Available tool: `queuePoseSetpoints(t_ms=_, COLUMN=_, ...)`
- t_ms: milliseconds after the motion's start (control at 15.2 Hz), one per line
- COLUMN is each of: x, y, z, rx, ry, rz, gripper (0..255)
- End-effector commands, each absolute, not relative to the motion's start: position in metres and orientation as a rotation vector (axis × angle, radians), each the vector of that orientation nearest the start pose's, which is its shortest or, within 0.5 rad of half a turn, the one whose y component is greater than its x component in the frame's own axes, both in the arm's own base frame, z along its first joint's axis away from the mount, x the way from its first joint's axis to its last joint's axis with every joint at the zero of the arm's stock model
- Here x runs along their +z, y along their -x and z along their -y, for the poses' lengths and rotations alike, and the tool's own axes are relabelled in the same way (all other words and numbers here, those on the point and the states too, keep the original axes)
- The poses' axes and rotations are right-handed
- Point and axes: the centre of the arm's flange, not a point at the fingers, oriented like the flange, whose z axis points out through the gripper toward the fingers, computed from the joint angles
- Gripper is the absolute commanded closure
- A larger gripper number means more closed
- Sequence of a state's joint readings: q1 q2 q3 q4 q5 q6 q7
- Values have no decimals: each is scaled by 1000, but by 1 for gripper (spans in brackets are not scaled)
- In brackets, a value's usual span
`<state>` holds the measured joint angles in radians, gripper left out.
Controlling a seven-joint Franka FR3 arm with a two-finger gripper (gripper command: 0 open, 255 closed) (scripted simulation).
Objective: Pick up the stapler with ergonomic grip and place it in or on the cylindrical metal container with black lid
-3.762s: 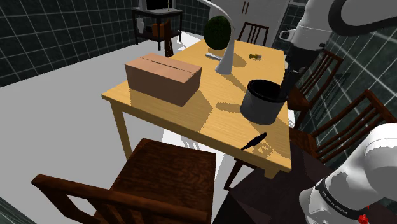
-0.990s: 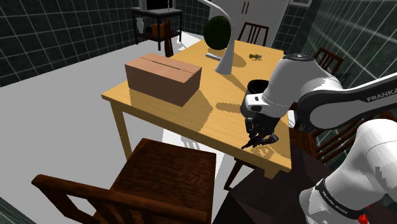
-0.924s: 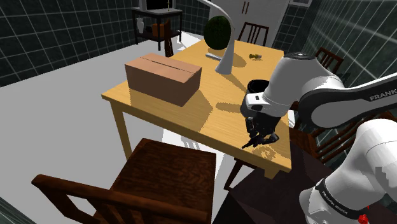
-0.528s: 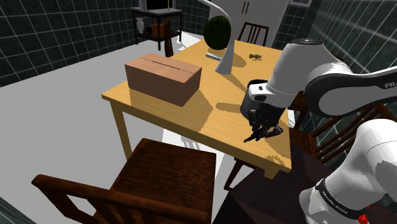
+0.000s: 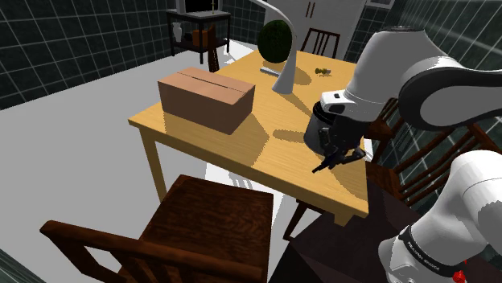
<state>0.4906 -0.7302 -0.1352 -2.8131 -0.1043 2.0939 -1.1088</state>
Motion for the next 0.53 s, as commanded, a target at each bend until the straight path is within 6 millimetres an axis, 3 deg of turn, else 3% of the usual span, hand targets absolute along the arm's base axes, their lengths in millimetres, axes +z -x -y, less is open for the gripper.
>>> queuePoseSetpoints(t_ms=0, x=411, y=-296, z=-110, rx=-12, ry=2247, rz=2201, gripper=255)
queuePoseSetpoints(t_ms=462, x=448, y=-296, z=-110, rx=-12, ry=2247, rz=2201, gripper=255)
